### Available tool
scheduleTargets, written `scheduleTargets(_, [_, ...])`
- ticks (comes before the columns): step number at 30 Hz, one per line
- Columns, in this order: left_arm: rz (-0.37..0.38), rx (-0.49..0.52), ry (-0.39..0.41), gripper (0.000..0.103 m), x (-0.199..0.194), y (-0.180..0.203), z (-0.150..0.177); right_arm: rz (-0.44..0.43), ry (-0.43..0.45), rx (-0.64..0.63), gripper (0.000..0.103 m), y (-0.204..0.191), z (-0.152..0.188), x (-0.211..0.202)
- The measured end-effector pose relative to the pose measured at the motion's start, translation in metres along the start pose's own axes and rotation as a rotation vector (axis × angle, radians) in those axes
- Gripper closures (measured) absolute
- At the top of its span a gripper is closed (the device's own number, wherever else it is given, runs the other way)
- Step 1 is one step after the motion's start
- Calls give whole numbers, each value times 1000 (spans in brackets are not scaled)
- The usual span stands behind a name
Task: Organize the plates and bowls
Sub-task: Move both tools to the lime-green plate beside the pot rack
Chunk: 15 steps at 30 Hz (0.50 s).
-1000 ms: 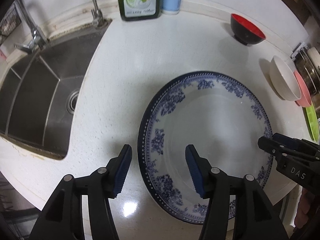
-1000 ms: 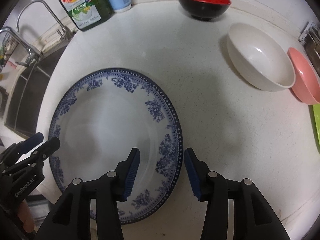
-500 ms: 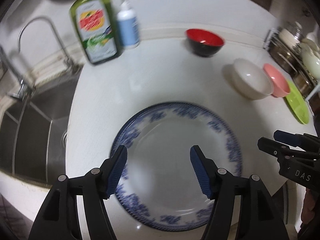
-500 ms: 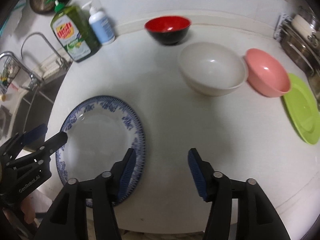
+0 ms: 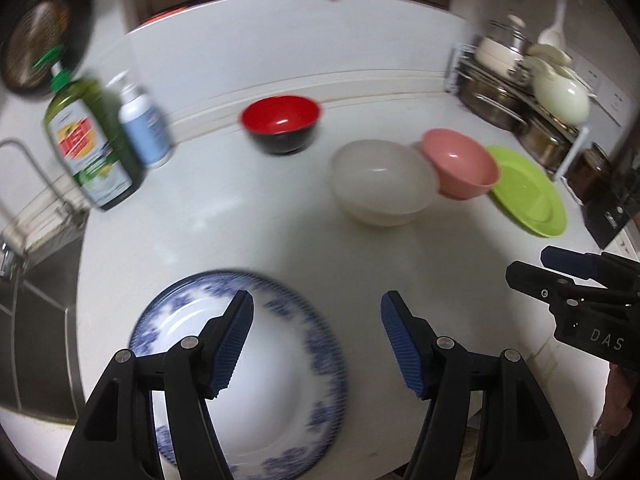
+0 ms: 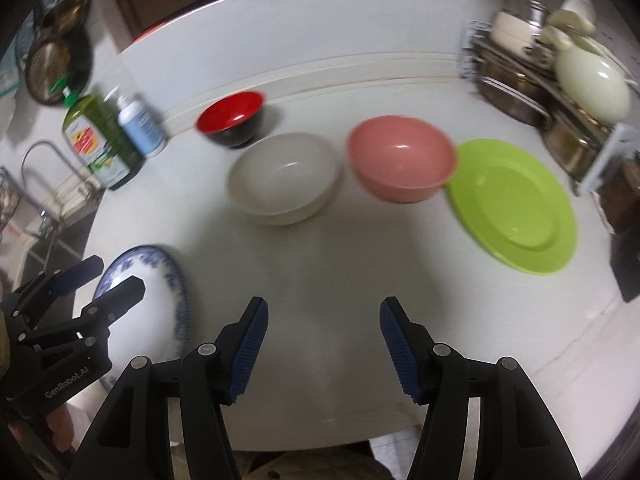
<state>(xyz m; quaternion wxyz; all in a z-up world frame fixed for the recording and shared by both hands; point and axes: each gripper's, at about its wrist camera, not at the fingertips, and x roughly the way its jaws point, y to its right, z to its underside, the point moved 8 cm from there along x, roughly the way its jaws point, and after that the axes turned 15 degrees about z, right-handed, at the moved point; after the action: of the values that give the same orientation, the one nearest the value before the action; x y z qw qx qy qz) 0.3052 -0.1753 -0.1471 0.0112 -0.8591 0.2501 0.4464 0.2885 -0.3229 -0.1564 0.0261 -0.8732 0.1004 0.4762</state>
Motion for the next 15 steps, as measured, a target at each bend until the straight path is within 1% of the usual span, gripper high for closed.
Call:
scheduleTargets(8, [98,98,14,38,16,68,-34,66,20,122,44,69,-8,-6])
scheduleTargets(12, [139,168,17,38,24,98,-57,124,42,190,44,102,-17,-8])
scheduleTargets(15, [158,243,21,38,32,120,-79,166,53,244,44,130,-26,-9])
